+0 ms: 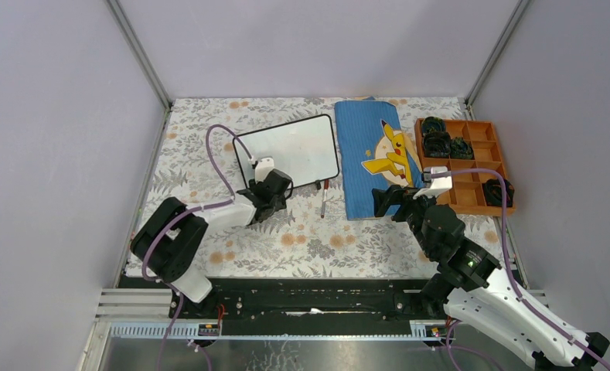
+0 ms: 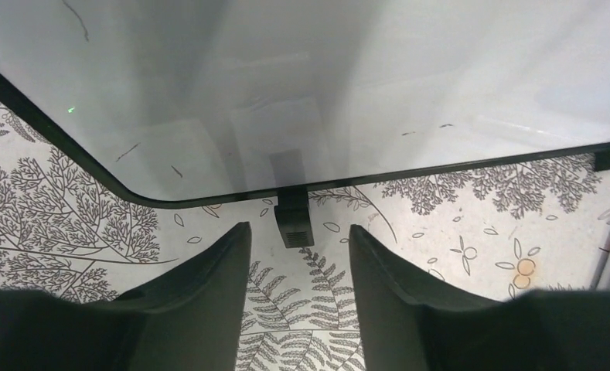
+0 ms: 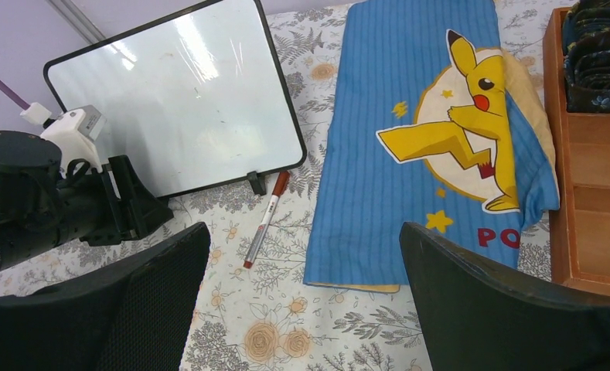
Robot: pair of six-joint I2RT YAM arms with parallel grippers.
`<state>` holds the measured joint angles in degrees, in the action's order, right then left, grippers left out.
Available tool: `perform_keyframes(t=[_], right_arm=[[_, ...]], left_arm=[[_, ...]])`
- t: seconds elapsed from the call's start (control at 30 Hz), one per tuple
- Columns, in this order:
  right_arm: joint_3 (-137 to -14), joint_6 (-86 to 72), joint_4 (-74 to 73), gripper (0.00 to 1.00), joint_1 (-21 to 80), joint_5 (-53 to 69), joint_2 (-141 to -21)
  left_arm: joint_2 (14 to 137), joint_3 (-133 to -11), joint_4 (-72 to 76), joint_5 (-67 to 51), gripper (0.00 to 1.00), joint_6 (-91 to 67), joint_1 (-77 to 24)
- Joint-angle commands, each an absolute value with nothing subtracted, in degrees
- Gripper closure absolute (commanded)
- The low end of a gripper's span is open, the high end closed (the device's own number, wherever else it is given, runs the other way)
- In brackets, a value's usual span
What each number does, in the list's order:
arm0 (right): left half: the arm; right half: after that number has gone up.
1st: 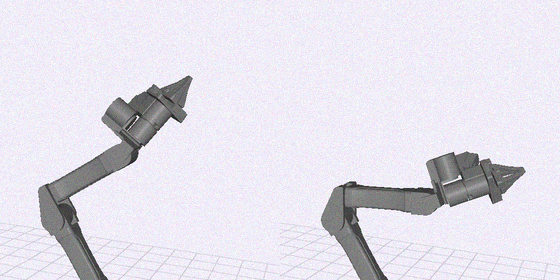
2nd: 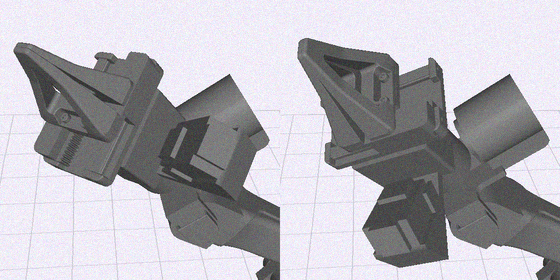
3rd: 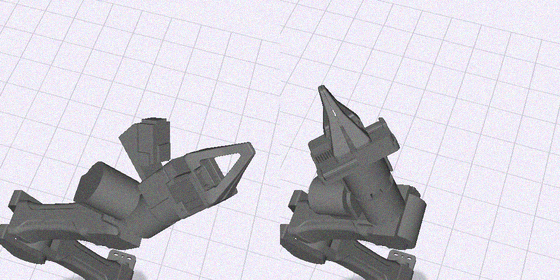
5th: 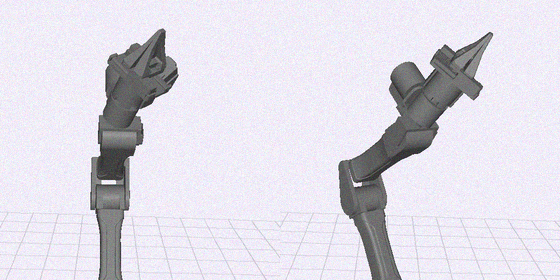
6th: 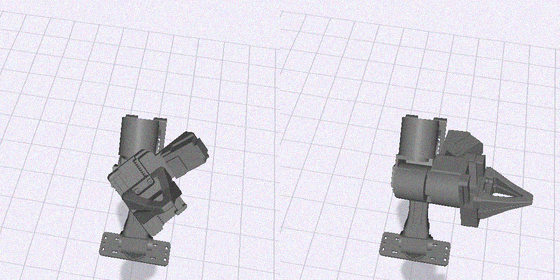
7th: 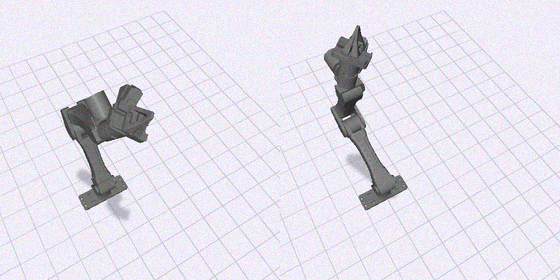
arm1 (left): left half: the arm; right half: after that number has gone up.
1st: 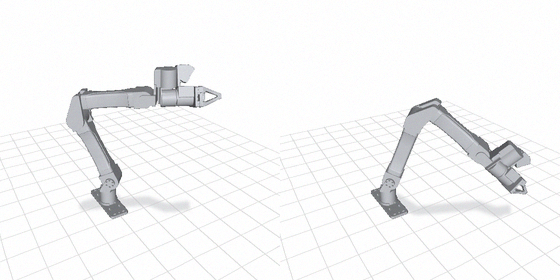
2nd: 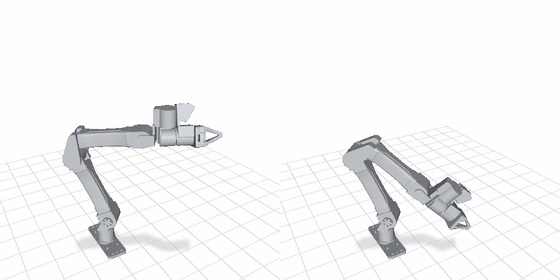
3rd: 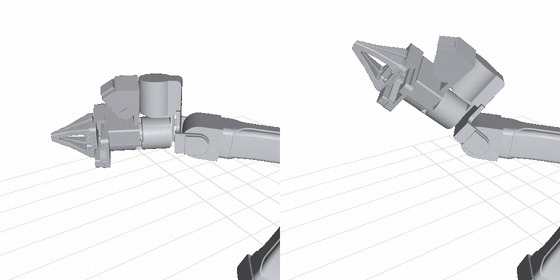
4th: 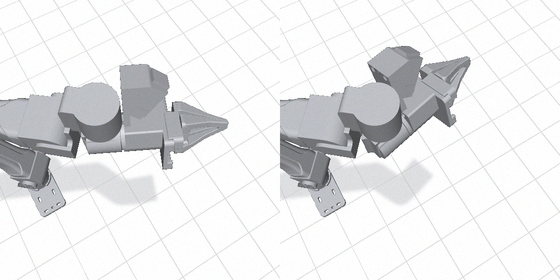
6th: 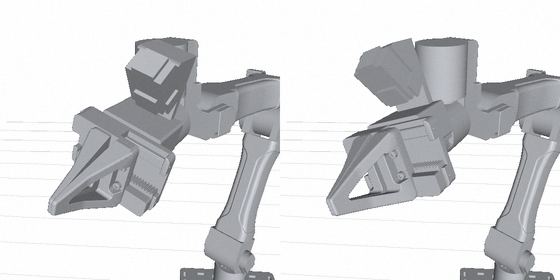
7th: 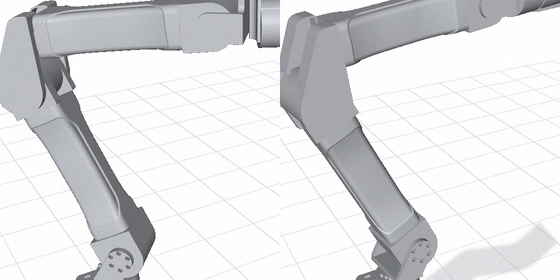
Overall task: Write a sentence on the whiteboard
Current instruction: Move the whiteboard stand to the center of the board, then open the whiteboard marker at the center of the board.
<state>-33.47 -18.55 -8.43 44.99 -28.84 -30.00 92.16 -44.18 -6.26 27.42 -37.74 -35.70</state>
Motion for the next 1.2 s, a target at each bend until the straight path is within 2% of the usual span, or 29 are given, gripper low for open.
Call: perform_keyframes(t=[0.0, 0.27, 0.37, 0.57, 0.77, 0.93, 1.17], right_arm=[[-34.12, -19.57, -8.4, 0.0, 45.1, -27.82, -29.99], [-34.22, -19.71, -6.51, 0.0, 45.16, -24.5, -32.13], [-35.1, -20.5, -5.57, 0.01, 45.17, -22.08, -35.66], [-37.63, -25.01, -0.92, 0.06, 45.22, -14.91, -50.89], [-42.63, -31.83, 2.88, 0.14, 45.19, -12.95, -68.17], [-47.81, -36.07, 2.66, 0.21, 45.16, -13.07, -79.9], [-54.4, -37.61, 0.53, 0.26, 45.11, -14.04, -90.84]], left_arm=[[88.13, -43.35, -7.0, 26.06, 0.4, -37.64, -36.12], [74.16, -40.76, -11.68, 19.11, 0.12, -39.37, -36.8], [66.04, -39.04, -12.9, 14.72, 0.07, -39.04, -37.8], [50.75, -39.94, -10.0, 6.4, 0.07, -28.46, -38.06], [43.53, -42.56, -6.12, 11.5, 0.07, -14.55, -38.06], [36.92, -37.1, -0.22, 13.26, 0.07, -14.53, -37.97], [32.88, -36.76, -2.92, 14.81, 0.07, -13.54, -37.97]])
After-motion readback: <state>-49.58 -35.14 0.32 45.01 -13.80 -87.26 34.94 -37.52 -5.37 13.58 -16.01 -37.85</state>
